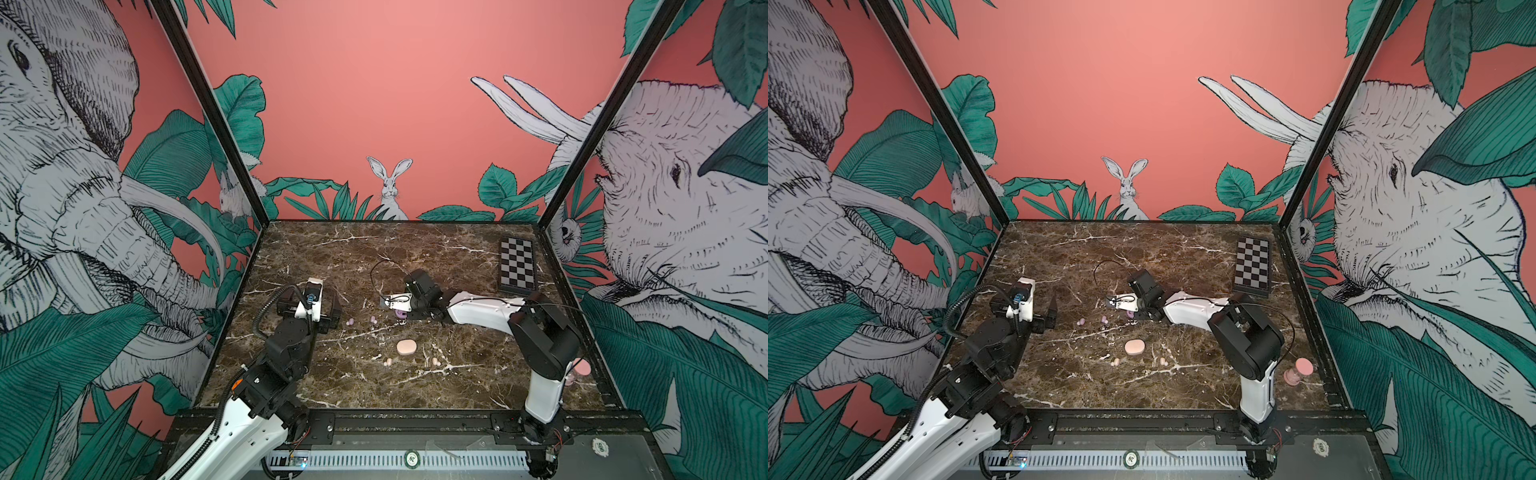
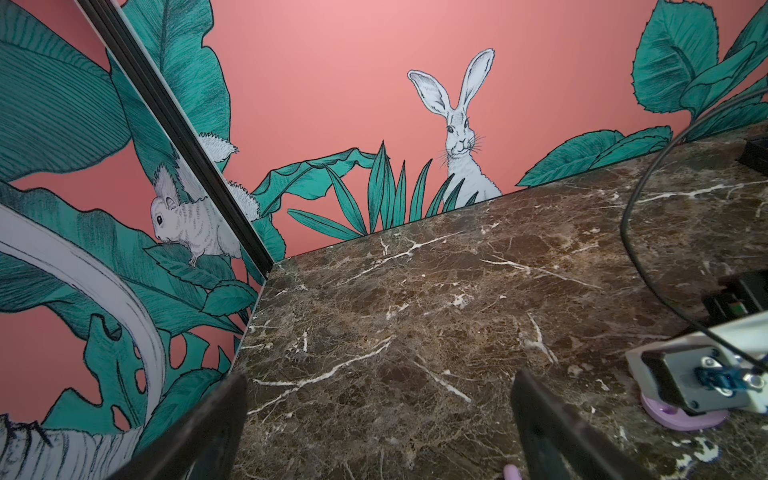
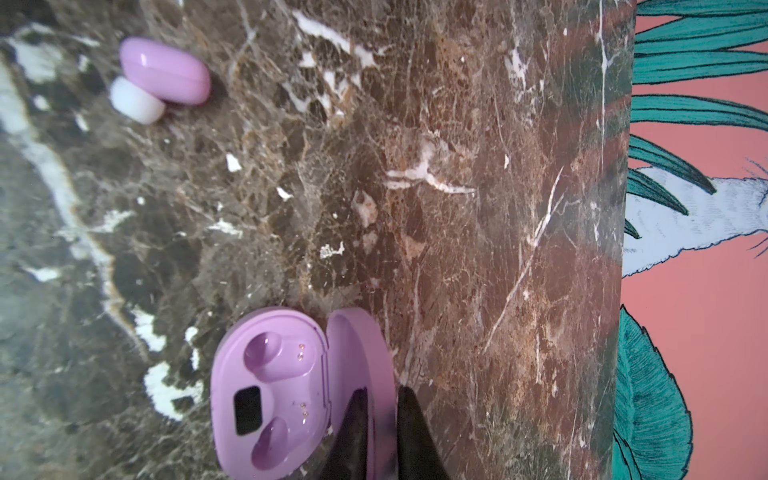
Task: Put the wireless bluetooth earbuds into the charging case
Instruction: 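Hold the open case on the table with the right gripper, then release the lilac case and raise the right gripper away from it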
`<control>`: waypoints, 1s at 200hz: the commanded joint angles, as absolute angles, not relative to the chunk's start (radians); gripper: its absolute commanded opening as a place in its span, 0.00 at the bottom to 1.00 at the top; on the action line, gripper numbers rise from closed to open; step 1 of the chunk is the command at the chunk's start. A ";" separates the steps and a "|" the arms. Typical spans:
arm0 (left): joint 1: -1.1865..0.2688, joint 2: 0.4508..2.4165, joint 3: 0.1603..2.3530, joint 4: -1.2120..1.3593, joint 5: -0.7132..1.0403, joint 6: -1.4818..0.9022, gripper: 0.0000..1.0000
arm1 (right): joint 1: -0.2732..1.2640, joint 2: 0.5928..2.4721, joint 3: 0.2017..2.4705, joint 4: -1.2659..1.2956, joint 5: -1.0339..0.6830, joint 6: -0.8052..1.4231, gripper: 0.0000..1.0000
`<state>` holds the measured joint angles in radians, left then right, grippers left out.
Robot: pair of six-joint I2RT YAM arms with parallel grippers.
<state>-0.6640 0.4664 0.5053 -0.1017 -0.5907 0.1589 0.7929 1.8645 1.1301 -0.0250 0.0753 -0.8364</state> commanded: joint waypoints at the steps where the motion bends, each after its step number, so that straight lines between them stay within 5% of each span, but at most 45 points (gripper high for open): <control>1: -0.661 0.463 0.505 -0.077 -0.587 0.167 0.99 | 0.800 1.868 1.142 -0.032 0.077 -0.818 0.21; 143: -0.660 0.463 0.511 -0.083 -0.589 0.167 0.99 | 0.799 1.813 1.135 -0.027 0.064 -0.784 0.44; 200: -0.660 0.466 0.512 -0.085 -0.588 0.167 0.99 | 0.801 1.747 1.122 -0.059 0.049 -0.747 0.45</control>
<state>-0.6640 0.4664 0.5053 -0.1020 -0.5877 0.1589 0.7940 1.8229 1.1301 -0.0444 0.0647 -0.7830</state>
